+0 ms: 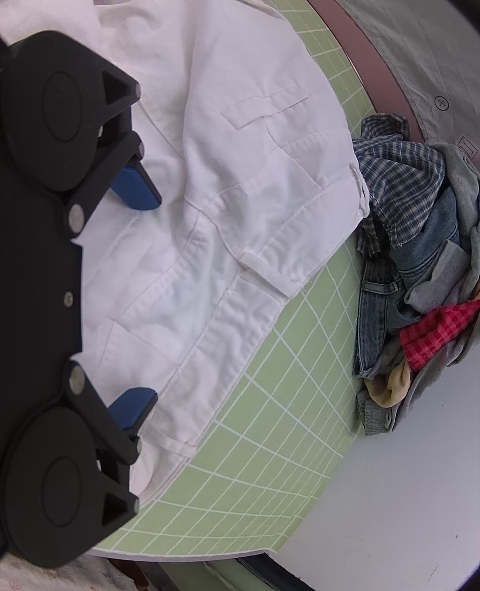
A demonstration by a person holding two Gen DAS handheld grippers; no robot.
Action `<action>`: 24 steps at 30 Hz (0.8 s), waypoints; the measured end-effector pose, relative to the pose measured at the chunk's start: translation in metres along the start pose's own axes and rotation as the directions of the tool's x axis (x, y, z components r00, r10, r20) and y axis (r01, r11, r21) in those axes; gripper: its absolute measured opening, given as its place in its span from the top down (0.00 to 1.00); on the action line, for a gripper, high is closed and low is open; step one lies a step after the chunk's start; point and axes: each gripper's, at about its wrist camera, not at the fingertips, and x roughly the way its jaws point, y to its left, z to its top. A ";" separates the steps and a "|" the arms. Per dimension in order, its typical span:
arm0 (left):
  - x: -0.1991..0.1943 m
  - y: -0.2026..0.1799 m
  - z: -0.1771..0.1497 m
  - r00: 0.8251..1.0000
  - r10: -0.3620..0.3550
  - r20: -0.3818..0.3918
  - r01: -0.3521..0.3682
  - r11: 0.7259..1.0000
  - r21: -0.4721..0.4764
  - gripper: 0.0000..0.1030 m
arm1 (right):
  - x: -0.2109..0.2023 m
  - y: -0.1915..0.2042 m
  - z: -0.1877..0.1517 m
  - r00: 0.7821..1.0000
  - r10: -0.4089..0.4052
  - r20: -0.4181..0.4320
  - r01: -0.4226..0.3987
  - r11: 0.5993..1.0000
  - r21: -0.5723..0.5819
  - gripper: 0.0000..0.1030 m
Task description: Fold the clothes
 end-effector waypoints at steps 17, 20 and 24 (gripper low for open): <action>-0.057 0.096 0.038 0.949 0.270 0.160 -0.218 0.934 -0.283 0.54 | 0.001 -0.007 -0.004 0.999 0.034 0.006 -0.034 0.998 0.044 0.00; -0.046 0.110 0.031 0.972 0.204 0.115 -0.167 0.948 -0.270 0.54 | 0.001 -0.007 -0.004 0.999 0.033 0.006 -0.033 0.999 0.042 0.00; -0.035 0.108 0.019 0.987 0.126 0.099 -0.090 0.947 -0.310 0.44 | -0.001 -0.008 -0.002 1.000 0.030 0.007 -0.030 0.999 0.040 0.00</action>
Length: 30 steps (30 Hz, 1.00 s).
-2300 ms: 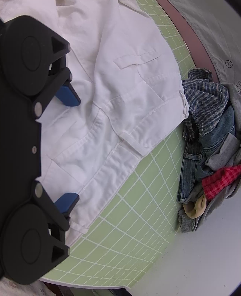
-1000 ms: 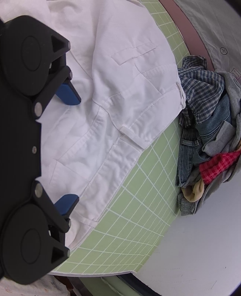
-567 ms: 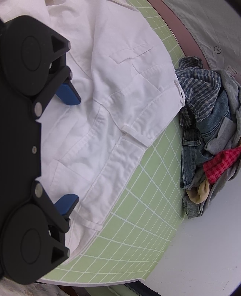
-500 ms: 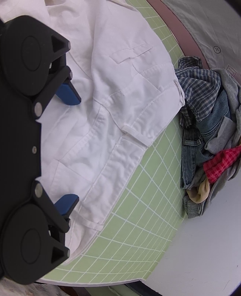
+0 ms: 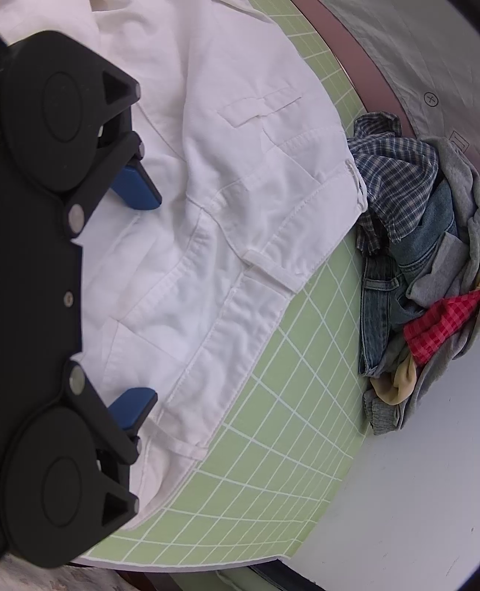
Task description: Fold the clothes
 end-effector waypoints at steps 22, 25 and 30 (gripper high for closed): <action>-0.043 0.015 0.048 0.952 0.142 0.271 -0.151 0.988 0.014 0.94 | -0.003 0.001 0.001 1.000 -0.009 0.010 0.009 1.000 -0.014 0.00; -0.070 0.036 0.085 0.861 0.288 0.418 -0.294 0.954 -0.053 0.94 | -0.002 0.002 0.002 1.000 -0.009 0.011 0.009 1.000 -0.019 0.00; -0.061 0.074 0.111 0.806 0.443 0.392 -0.396 0.897 -0.199 0.78 | -0.002 0.001 0.001 1.000 -0.010 0.014 0.010 1.000 -0.010 0.00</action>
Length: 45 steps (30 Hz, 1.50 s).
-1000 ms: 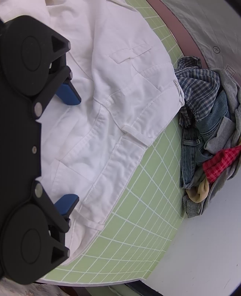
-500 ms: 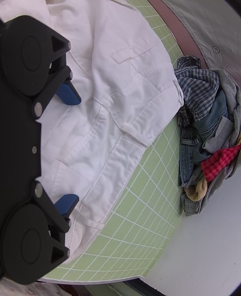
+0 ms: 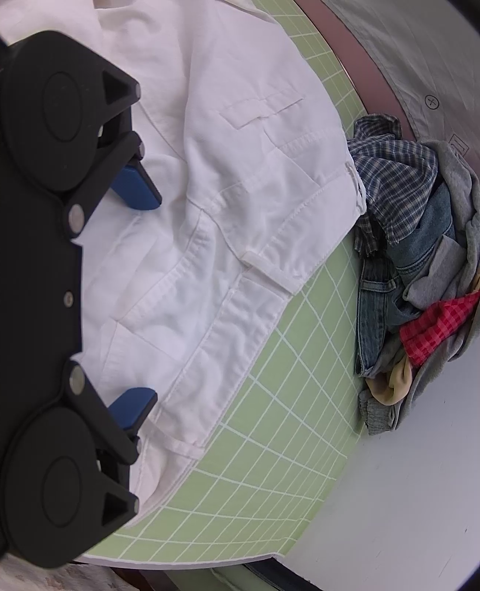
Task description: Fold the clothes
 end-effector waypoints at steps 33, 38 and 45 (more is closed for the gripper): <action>0.142 -0.133 -0.003 0.944 -0.194 -0.267 0.247 0.952 0.183 0.14 | 0.016 0.237 0.101 0.957 0.273 -0.098 -0.274 0.962 0.001 0.08; 0.161 -0.155 -0.005 0.928 -0.203 -0.312 0.274 0.940 0.205 0.14 | 0.023 0.259 0.097 0.940 0.290 -0.183 -0.283 0.957 0.065 0.11; 0.161 -0.161 -0.020 0.925 -0.170 -0.340 0.252 0.944 0.212 0.42 | 0.020 0.264 0.087 0.937 0.269 -0.222 -0.267 0.963 0.038 0.46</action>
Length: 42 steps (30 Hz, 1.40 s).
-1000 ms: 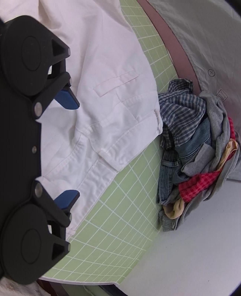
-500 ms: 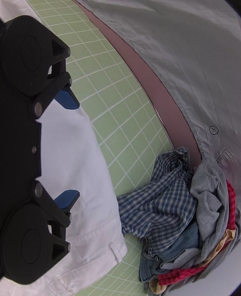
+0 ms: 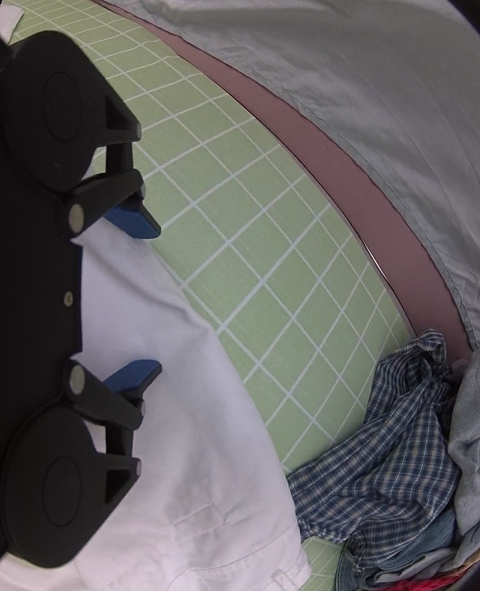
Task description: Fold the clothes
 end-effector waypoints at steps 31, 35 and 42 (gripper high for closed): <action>-0.114 0.071 -0.096 0.994 -0.064 0.092 0.079 0.982 -0.174 0.83 | -0.047 -0.091 -0.078 0.998 0.000 0.063 0.010 0.988 -0.154 0.98; -0.105 0.080 -0.057 0.986 -0.027 0.166 0.061 0.977 -0.203 0.79 | -0.047 -0.090 -0.078 0.998 -0.006 0.067 0.017 0.986 -0.164 0.97; -0.059 0.098 0.004 0.987 0.056 0.152 -0.009 0.956 -0.293 0.73 | -0.048 -0.091 -0.078 0.997 -0.006 0.070 0.018 0.985 -0.173 0.97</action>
